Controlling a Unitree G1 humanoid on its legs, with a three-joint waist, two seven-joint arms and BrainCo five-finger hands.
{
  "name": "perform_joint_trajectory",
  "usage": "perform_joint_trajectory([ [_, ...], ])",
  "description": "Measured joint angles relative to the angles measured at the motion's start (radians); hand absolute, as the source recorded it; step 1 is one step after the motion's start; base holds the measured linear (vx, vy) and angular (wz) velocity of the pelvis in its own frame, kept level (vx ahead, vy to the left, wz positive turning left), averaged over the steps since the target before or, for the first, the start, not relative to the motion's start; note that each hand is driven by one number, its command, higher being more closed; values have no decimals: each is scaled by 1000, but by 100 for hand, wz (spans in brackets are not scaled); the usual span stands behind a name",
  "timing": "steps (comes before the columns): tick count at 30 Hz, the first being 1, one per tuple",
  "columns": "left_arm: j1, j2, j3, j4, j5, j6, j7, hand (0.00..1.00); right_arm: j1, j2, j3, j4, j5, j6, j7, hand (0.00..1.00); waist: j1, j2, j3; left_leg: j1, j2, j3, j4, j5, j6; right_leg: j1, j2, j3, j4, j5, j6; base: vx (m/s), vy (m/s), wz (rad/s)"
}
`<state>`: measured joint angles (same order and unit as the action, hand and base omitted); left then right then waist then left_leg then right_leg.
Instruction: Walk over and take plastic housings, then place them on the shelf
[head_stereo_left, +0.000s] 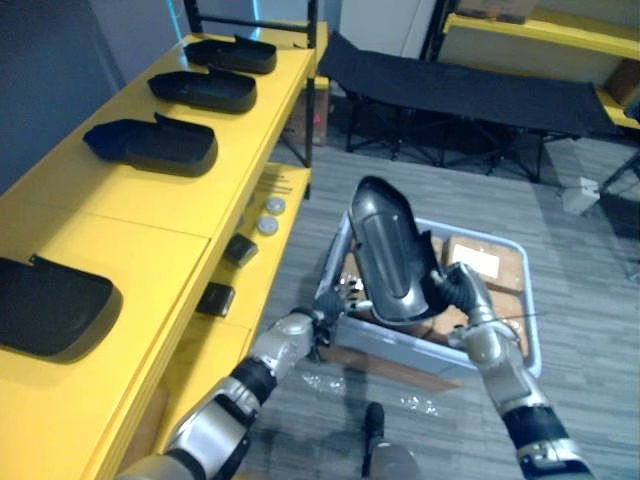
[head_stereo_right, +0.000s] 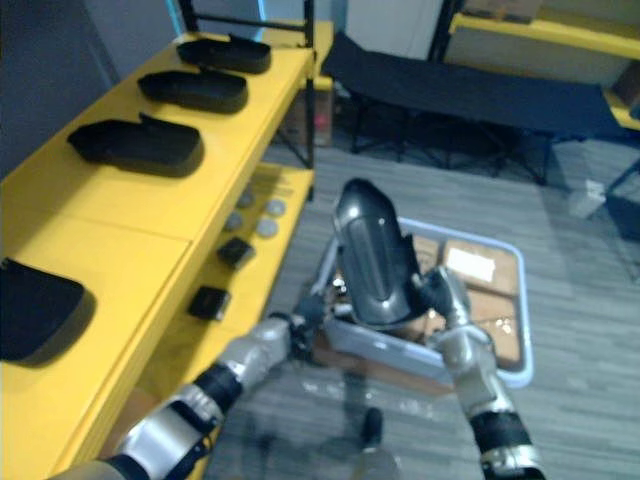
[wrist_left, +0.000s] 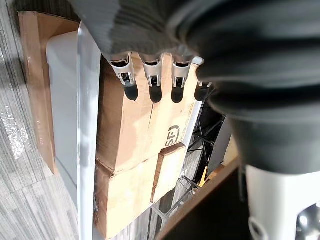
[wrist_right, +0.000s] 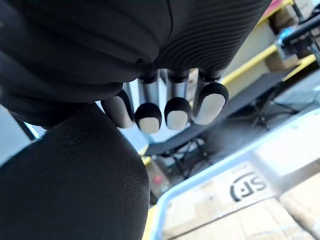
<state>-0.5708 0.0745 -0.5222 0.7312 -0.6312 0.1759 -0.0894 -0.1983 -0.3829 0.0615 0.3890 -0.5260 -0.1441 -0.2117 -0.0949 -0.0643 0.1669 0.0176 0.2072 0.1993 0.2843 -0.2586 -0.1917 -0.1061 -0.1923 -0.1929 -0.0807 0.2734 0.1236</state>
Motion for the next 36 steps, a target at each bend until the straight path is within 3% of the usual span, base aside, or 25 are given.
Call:
perform_joint_trajectory([
  [11, 20, 43, 48, -2, -1, -8, -2, 0, 34, 0, 11, 18, -26, -7, 10, 100, -3, 3, 0, 34, -8, 1, -38, 7, -3, 8, -3, -1, -10, 0, 4, 11, 0, -1],
  [18, 24, 71, 51, -5, -73, -26, -29, 0, 37, 0, 12, 19, -30, -7, 16, 100, -5, 2, 0, 38, -19, -5, -49, 11, 1, 17, -15, -9, -10, -3, 10, -4, 3, 2],
  [36, 25, 65, 37, -18, -74, -30, -42, 0, 37, -1, 32, -33, -37, -37, 23, 100, -1, -4, 3, 26, -22, -23, -47, 9, 5, 24, -21, -23, -1, -11, 22, 9, 2, 4],
])
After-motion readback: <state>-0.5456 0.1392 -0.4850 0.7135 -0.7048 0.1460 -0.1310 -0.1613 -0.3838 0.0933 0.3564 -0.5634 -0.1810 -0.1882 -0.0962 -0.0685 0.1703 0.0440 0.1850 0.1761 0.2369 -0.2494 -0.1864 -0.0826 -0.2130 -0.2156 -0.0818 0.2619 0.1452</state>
